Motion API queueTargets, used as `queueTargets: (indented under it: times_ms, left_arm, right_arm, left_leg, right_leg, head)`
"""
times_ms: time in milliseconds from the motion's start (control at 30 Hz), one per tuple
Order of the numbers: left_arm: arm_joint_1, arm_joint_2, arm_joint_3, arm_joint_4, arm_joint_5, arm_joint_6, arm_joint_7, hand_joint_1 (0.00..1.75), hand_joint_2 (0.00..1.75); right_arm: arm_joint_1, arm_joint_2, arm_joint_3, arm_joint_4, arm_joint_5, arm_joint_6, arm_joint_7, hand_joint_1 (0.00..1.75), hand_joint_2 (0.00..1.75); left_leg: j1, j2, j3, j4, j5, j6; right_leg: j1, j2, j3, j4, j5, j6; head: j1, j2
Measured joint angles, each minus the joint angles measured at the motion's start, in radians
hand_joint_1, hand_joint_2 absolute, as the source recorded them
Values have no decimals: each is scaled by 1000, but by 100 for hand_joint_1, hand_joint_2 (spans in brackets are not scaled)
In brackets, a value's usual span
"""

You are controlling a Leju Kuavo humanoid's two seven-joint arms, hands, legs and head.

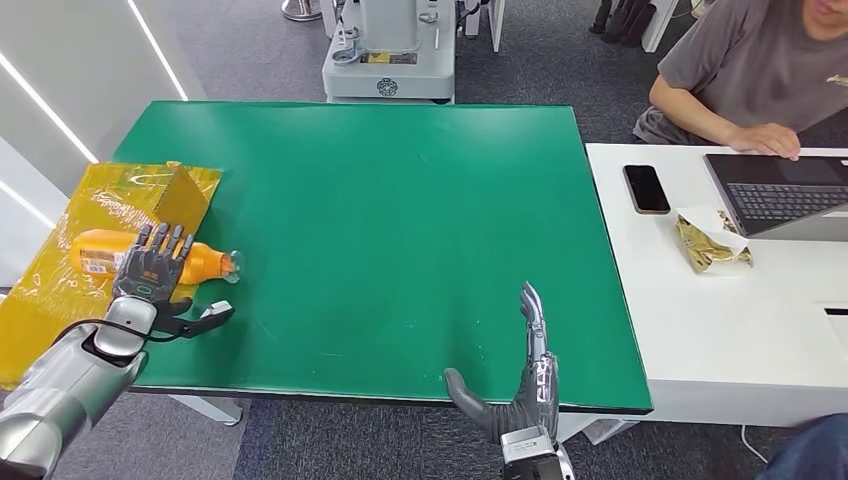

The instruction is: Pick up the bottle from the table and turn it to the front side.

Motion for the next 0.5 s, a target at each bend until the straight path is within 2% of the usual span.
queueTargets:
  times_ms: [33, 133, 300, 367, 433, 500]
  left_arm:
    - [3, 3, 0, 0, 0, 8, -1, 0, 175]
    - [14, 13, 0, 0, 0, 51, -2, 0, 175]
    - [33, 25, 2, -1, 0, 231, 28, 0, 175]
    - [47, 30, 13, -22, 1, 276, 51, 0, 175]
    - [83, 38, 47, -95, 1, 296, 71, 0, 175]
    - [144, 42, 121, -228, 1, 301, 70, 0, 175]
  right_arm:
    - [0, 0, 0, 0, 0, 0, 0, 0, 175]
    - [0, 0, 0, 2, -1, 1, -2, 0, 175]
    - [-1, 0, 0, 4, -1, 1, -4, 0, 175]
    - [0, 0, 0, 4, 0, 0, -4, 0, 175]
    - [1, 0, 0, 6, 0, -2, -4, 0, 175]
    - [1, 0, 0, 10, -1, -7, -3, 0, 175]
  left_leg:
    - [0, 0, 0, 0, 0, 0]
    - [0, 0, 0, 0, 0, 0]
    - [0, 0, 0, 0, 0, 0]
    - [0, 0, 0, 0, 0, 0]
    - [0, 1, 1, 0, 0, 0]
    - [-1, 0, 1, 0, 0, 0]
  right_leg:
    - [0, 0, 0, 0, 0, 0]
    - [0, 0, 0, 0, 0, 0]
    - [0, 0, 0, 0, 0, -1]
    - [0, 0, 0, 0, -1, -1]
    - [0, 0, 0, 0, -1, -1]
    - [0, 1, -1, 0, -1, -1]
  head:
    - [0, 0]
    - [0, 0]
    - [0, 0]
    - [0, 0]
    - [0, 0]
    - [0, 0]
